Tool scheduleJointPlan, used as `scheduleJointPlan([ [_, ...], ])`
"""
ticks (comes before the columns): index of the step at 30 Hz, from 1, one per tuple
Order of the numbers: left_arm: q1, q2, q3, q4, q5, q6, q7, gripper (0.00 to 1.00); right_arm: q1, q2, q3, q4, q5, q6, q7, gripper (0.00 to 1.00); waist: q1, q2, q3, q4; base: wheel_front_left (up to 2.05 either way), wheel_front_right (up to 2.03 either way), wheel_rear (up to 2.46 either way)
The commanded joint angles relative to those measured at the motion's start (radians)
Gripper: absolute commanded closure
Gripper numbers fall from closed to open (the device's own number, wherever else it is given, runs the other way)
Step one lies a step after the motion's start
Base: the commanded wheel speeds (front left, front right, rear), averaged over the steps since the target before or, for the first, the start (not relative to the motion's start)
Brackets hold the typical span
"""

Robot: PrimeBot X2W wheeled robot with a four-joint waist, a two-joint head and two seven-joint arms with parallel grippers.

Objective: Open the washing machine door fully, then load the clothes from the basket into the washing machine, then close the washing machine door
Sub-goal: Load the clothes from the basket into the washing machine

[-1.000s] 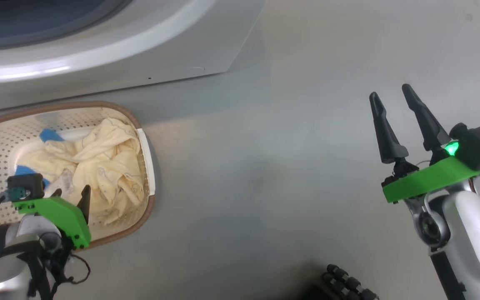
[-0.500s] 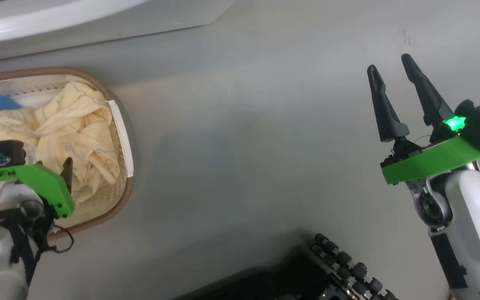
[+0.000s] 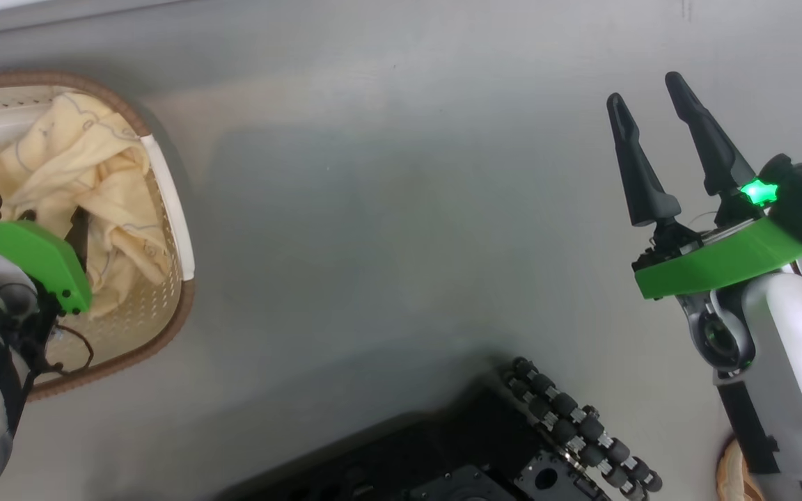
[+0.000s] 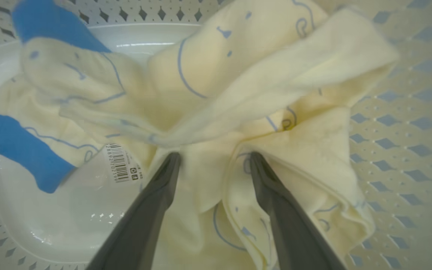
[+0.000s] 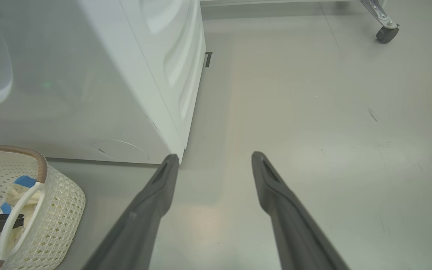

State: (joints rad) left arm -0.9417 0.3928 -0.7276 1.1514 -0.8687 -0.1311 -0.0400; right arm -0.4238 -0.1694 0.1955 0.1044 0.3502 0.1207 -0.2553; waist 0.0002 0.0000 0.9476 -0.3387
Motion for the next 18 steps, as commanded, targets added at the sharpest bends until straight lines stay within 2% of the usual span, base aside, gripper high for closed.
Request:
scheduleJointPlan([
  [1, 0.009, 0.039, 0.012, -0.008, -0.006, 0.0, 0.001, 0.0, 0.023, -0.009, 0.008, -0.026, -0.006, 0.01, -0.006, 0.0, -0.0002, 0.0, 0.006, -0.001, 0.0, 0.0, 0.0],
  [17, -0.034, 0.034, -0.098, 0.047, -0.079, 0.0, 0.032, 0.0, 0.049, -0.011, 0.0, -0.044, -0.013, 0.01, -0.006, 0.0, -0.0002, 0.0, 0.038, 0.011, 0.0, 0.0, 0.0],
  [18, -0.035, 0.03, -0.102, 0.05, -0.084, 0.0, 0.034, 0.07, 0.051, -0.012, -0.002, -0.044, -0.014, 0.01, -0.006, 0.0, -0.0002, 0.0, 0.038, 0.013, 0.0, 0.0, 0.0],
])
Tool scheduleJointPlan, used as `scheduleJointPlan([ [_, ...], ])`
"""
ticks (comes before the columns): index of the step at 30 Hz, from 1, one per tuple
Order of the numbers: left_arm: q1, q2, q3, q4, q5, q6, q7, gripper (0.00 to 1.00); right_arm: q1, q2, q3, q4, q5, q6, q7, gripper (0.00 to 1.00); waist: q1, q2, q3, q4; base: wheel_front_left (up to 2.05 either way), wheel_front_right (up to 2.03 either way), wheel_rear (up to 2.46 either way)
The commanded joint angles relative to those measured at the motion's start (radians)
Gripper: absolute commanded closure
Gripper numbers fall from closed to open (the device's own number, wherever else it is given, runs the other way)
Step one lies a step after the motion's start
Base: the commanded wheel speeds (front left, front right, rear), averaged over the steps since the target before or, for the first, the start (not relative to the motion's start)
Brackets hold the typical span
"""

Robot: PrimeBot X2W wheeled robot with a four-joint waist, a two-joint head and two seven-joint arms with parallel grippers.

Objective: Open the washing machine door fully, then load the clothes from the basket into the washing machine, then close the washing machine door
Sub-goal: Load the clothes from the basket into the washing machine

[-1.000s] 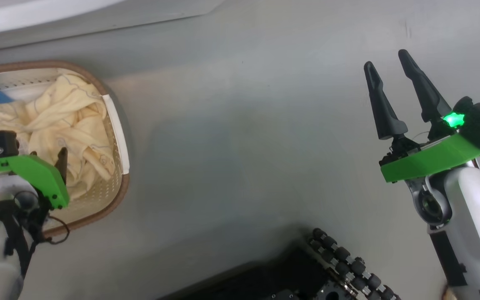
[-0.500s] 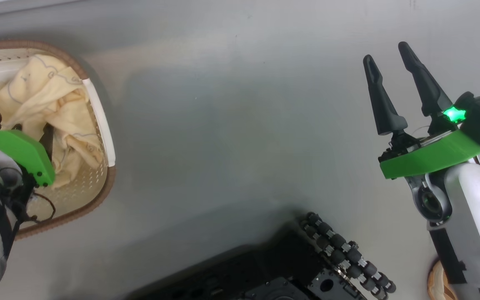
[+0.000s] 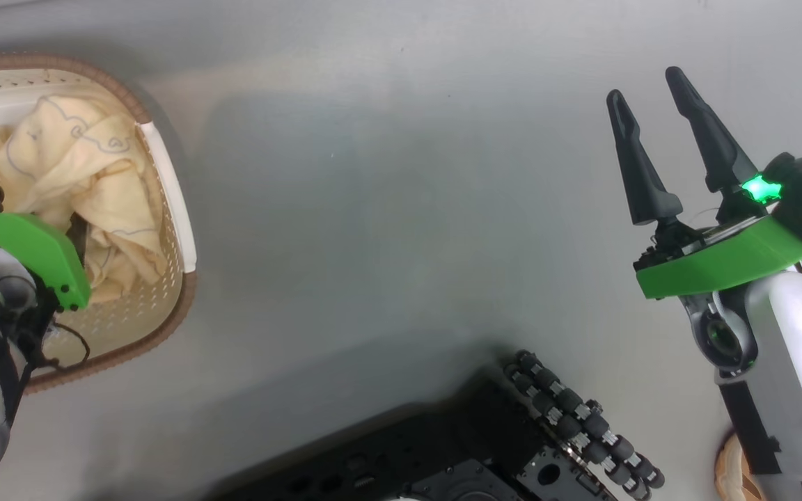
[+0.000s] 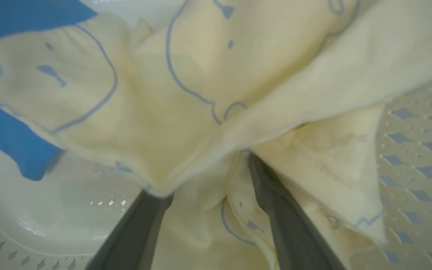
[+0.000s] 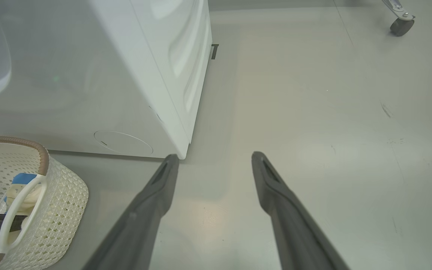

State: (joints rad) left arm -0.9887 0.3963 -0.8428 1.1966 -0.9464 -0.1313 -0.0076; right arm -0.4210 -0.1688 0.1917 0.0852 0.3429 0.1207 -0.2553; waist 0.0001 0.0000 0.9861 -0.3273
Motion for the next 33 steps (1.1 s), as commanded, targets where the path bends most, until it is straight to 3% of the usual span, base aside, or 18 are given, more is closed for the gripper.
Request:
scheduleJointPlan([
  [1, 0.011, 0.024, 0.009, 0.007, -0.01, 0.001, 0.003, 0.35, 0.05, -0.015, 0.001, -0.026, -0.007, 0.01, -0.006, 0.0, -0.0001, 0.0, -0.001, 0.003, 0.0, 0.0, 0.0],
  [3, 0.007, 0.023, 0.0, 0.006, -0.018, 0.001, 0.003, 0.88, 0.053, -0.017, 0.0, -0.028, -0.008, 0.01, -0.006, 0.0, -0.0001, 0.0, 0.0, 0.005, 0.0, 0.0, 0.0],
  [4, 0.005, 0.024, -0.005, 0.002, -0.021, 0.001, -0.004, 1.0, 0.053, -0.018, -0.001, -0.028, -0.009, 0.01, -0.006, 0.0, -0.0001, 0.0, 0.001, 0.006, 0.0, 0.0, 0.0],
  [11, -0.007, 0.02, -0.037, -0.03, -0.045, 0.001, -0.068, 1.0, 0.047, -0.021, -0.004, -0.023, -0.013, 0.01, -0.006, 0.0, -0.0001, 0.0, -0.001, 0.014, 0.0, 0.0, 0.0],
  [23, 0.021, 0.07, -0.113, -0.115, -0.092, 0.001, -0.214, 1.0, 0.023, -0.006, 0.008, -0.007, -0.01, 0.01, -0.006, 0.0, -0.0001, 0.0, -0.038, 0.013, 0.0, 0.0, 0.0],
  [33, 0.07, 0.093, -0.14, -0.181, -0.112, 0.001, -0.253, 1.0, 0.033, -0.012, -0.003, 0.006, -0.01, 0.01, -0.006, 0.0, -0.0001, 0.0, -0.109, 0.045, 0.0, 0.0, 0.0],
])
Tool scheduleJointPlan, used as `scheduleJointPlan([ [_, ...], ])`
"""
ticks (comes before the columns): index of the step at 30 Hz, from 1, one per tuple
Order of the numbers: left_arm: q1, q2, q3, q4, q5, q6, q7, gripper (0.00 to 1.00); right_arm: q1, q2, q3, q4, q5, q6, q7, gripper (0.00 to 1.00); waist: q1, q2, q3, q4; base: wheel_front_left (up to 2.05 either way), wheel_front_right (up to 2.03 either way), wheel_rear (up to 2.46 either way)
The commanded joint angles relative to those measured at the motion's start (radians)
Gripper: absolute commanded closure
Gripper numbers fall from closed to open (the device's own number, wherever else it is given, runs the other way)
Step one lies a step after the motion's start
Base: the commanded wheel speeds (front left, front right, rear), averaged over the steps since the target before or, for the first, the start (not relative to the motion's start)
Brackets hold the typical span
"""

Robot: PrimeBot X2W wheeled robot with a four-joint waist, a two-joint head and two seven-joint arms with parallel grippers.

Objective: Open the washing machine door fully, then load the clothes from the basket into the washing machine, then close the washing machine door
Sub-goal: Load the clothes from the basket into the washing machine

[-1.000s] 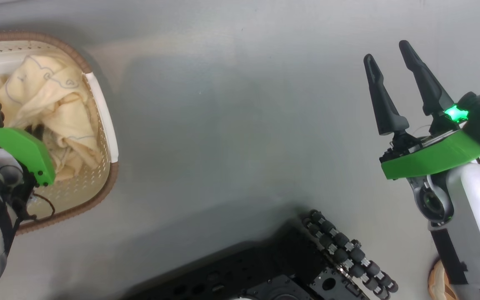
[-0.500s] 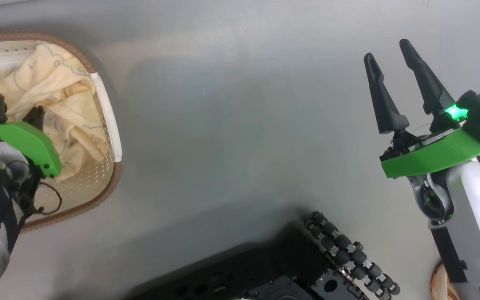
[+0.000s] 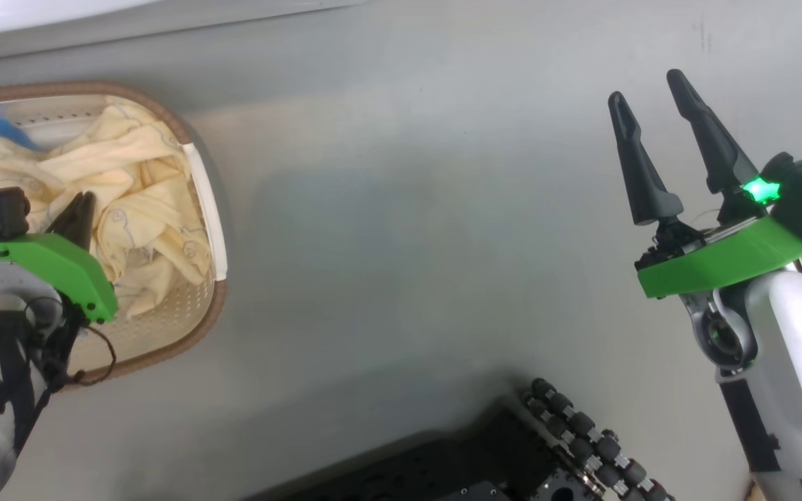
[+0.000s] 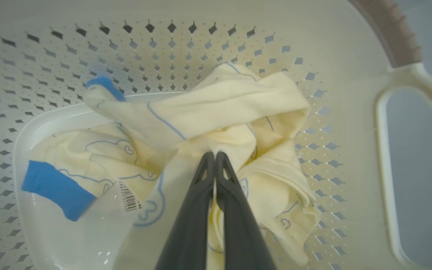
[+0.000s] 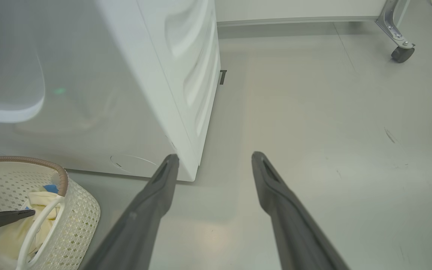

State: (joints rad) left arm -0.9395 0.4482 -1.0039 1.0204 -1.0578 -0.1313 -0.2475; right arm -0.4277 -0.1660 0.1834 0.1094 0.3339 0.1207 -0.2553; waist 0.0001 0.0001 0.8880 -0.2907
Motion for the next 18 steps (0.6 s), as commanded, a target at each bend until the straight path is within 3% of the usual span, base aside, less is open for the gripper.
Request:
scheduleJointPlan([
  [1, 0.023, 0.047, 0.03, -0.021, 0.01, 0.001, -0.013, 1.0, 0.041, -0.016, 0.005, -0.019, 0.0, 0.01, -0.006, 0.0, -0.0001, -0.0001, -0.019, 0.013, 0.0, 0.0, 0.0],
  [10, 0.122, 0.058, 0.22, -0.194, 0.171, 0.001, -0.014, 1.0, 0.05, -0.029, -0.012, -0.017, -0.001, 0.01, -0.006, 0.0, -0.0001, -0.0001, -0.088, 0.069, 0.0, 0.0, 0.0],
  [18, 0.281, 0.009, 0.408, -0.354, 0.322, 0.001, -0.014, 1.0, 0.074, -0.04, -0.011, -0.001, 0.0, 0.01, -0.006, 0.0, -0.0001, -0.0001, -0.178, 0.119, 0.0, 0.0, 0.0],
])
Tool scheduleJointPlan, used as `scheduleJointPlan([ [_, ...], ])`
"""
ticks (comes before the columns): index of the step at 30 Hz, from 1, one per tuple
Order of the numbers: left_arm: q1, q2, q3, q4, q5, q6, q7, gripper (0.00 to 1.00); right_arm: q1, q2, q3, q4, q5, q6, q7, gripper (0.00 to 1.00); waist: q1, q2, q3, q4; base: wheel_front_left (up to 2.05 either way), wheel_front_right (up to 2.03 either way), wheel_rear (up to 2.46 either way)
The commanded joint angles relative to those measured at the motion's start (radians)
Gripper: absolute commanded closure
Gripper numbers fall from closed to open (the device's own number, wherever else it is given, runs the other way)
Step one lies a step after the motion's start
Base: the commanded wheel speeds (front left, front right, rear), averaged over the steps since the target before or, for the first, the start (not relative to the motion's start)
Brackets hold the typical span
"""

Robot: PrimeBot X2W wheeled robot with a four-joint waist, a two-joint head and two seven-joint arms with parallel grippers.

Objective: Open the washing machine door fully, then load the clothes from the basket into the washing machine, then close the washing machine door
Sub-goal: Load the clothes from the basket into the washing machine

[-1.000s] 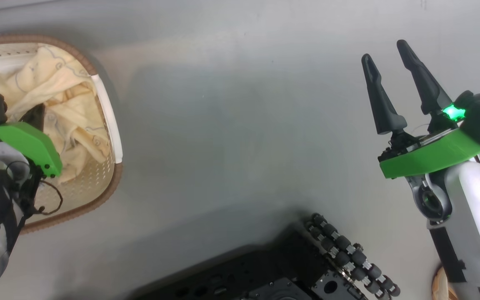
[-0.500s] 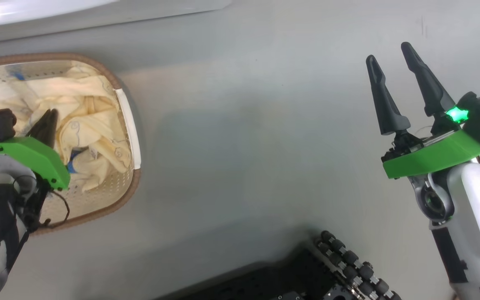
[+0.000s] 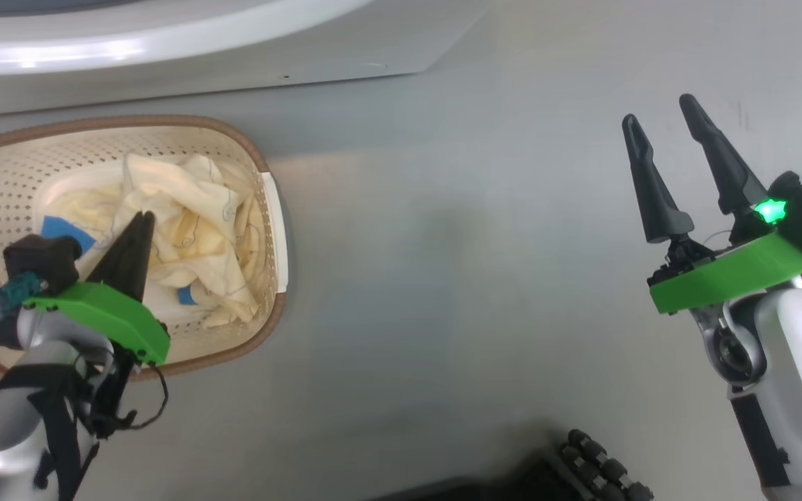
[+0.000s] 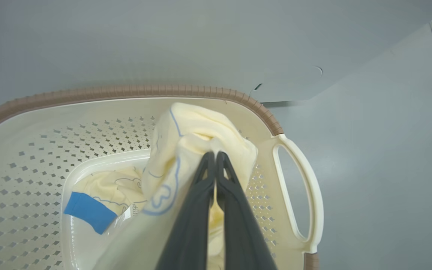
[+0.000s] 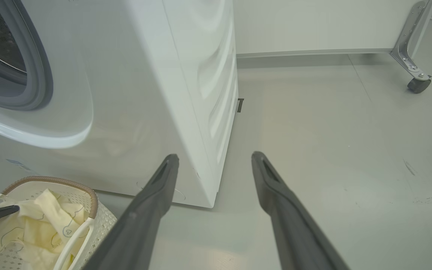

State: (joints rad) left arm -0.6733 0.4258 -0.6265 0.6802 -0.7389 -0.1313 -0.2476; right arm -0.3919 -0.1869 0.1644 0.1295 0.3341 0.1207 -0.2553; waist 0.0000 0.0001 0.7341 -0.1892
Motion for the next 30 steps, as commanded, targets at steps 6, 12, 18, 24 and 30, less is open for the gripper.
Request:
scheduleJointPlan([
  [6, 0.134, 0.005, 0.151, -0.136, 0.088, 0.001, -0.014, 1.0, 0.067, -0.032, 0.003, -0.014, 0.003, 0.01, -0.006, 0.0, 0.0, -0.0001, -0.085, 0.05, 0.0, 0.0, 0.0],
  [12, 0.258, -0.018, 0.27, -0.308, 0.166, 0.001, -0.014, 1.0, 0.088, -0.036, 0.006, -0.013, 0.006, 0.01, -0.006, 0.0, 0.0, -0.0001, -0.125, 0.077, 0.0, 0.0, 0.0],
  [18, 0.334, -0.039, 0.364, -0.491, 0.221, 0.001, -0.014, 1.0, 0.094, -0.046, 0.007, -0.016, 0.009, 0.01, -0.006, 0.0, 0.0, -0.0001, -0.133, 0.101, 0.0, 0.0, 0.0],
  [24, 0.394, -0.057, 0.432, -0.66, 0.24, 0.001, -0.014, 1.0, 0.099, -0.051, 0.005, -0.017, 0.009, 0.01, -0.006, 0.0, 0.0, -0.0001, -0.135, 0.115, 0.0, 0.0, 0.0],
  [30, 0.452, -0.074, 0.493, -0.814, 0.249, 0.001, -0.014, 1.0, 0.11, -0.053, 0.002, -0.011, 0.009, 0.01, -0.006, 0.0, 0.0, -0.0001, -0.152, 0.134, 0.0, 0.0, 0.0],
])
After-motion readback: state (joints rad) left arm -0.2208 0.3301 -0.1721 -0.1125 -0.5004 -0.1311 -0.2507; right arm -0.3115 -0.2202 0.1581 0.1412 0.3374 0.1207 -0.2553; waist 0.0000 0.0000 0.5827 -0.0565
